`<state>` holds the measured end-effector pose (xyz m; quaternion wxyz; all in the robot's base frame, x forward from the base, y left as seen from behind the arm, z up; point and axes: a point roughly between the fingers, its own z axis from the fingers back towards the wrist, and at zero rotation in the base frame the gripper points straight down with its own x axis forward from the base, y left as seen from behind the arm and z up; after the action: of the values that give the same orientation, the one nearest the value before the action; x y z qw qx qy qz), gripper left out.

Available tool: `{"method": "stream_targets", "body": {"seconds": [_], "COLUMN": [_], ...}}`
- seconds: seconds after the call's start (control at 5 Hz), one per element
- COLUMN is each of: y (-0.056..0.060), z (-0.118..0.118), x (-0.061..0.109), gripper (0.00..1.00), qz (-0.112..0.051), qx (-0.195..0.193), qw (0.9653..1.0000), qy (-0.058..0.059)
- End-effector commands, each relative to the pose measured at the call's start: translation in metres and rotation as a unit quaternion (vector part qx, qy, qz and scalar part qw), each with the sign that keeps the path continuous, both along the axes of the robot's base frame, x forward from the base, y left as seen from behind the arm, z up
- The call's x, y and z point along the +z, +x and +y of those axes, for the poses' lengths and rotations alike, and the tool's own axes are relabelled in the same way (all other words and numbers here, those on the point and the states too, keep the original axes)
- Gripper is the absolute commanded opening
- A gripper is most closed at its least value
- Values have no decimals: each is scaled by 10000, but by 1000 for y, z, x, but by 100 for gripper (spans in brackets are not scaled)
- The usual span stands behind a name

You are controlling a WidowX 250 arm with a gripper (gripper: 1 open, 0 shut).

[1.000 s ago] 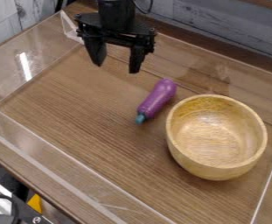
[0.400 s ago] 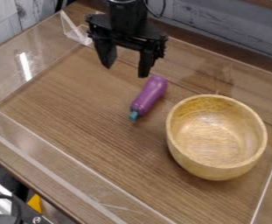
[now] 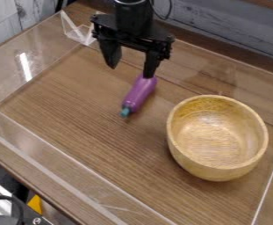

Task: Remove the purple eggplant from inside the brown bowl and put it on the table

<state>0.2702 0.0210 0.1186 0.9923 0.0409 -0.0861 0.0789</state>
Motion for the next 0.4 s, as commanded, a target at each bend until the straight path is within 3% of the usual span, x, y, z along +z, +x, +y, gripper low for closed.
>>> {"method": "stream_targets", "body": {"seconds": [0.0,0.2], "y": [0,-2], "z": [4,9], "x": [12,13], "gripper": [0,100], "qz": [-169,-148], "qx": [154,333], "qw": [9997,9992], "qy": [59,136]}}
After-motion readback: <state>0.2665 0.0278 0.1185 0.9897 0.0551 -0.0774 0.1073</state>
